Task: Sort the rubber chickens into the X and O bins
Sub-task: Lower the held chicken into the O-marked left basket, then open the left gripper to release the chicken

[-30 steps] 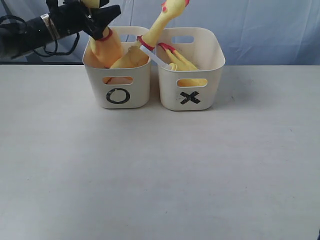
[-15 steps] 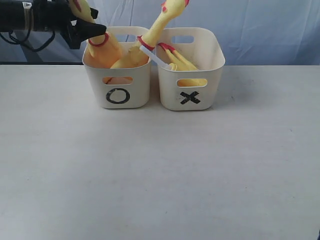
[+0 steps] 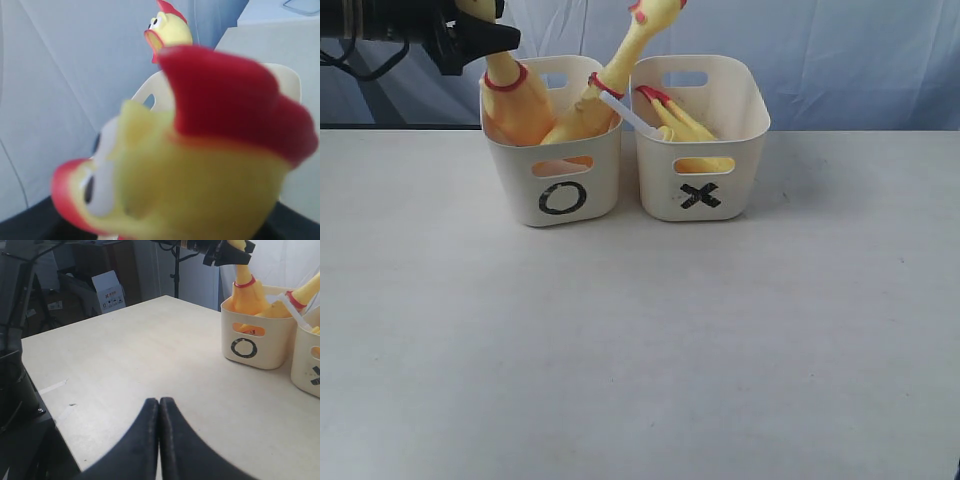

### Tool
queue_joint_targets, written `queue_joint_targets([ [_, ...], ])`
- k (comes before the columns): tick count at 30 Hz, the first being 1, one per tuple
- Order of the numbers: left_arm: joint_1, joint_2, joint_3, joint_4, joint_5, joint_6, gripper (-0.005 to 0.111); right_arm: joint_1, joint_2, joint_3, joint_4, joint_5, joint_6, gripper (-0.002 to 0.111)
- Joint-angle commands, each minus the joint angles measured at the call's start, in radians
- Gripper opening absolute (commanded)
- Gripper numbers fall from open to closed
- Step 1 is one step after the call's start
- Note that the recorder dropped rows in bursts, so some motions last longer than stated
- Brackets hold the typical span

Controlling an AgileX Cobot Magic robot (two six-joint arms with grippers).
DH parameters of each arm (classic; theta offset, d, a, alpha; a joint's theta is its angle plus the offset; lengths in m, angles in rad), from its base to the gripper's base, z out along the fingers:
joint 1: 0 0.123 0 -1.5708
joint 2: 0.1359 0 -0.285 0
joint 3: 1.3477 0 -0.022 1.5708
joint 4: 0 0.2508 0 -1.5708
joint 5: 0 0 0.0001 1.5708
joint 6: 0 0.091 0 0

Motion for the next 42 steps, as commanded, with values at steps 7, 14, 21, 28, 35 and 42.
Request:
queue_joint_targets([
  [7, 0.008, -0.005, -0.003, -0.014, -0.033, -0.027, 0.059, -0.003, -0.007, 0.005, 0.005, 0.001, -0.001, 0.0],
  [14, 0.008, 0.019, 0.037, -0.014, -0.003, -0.104, 0.09, -0.003, -0.007, 0.005, 0.005, 0.001, -0.001, 0.0],
  [21, 0.017, 0.019, 0.058, -0.014, 0.013, -0.107, 0.105, -0.003, -0.007, 0.005, 0.005, 0.001, -0.001, 0.0],
  [28, 0.026, 0.019, 0.058, -0.014, 0.004, -0.18, 0.105, -0.003, -0.007, 0.005, 0.005, -0.001, -0.001, 0.0],
  [35, 0.075, 0.019, 0.058, -0.014, -0.051, -0.204, 0.105, -0.003, -0.007, 0.005, 0.005, -0.001, -0.001, 0.0],
  [42, 0.129, 0.019, 0.058, -0.014, -0.116, -0.159, 0.105, -0.003, -0.007, 0.005, 0.005, -0.001, -0.001, 0.0],
])
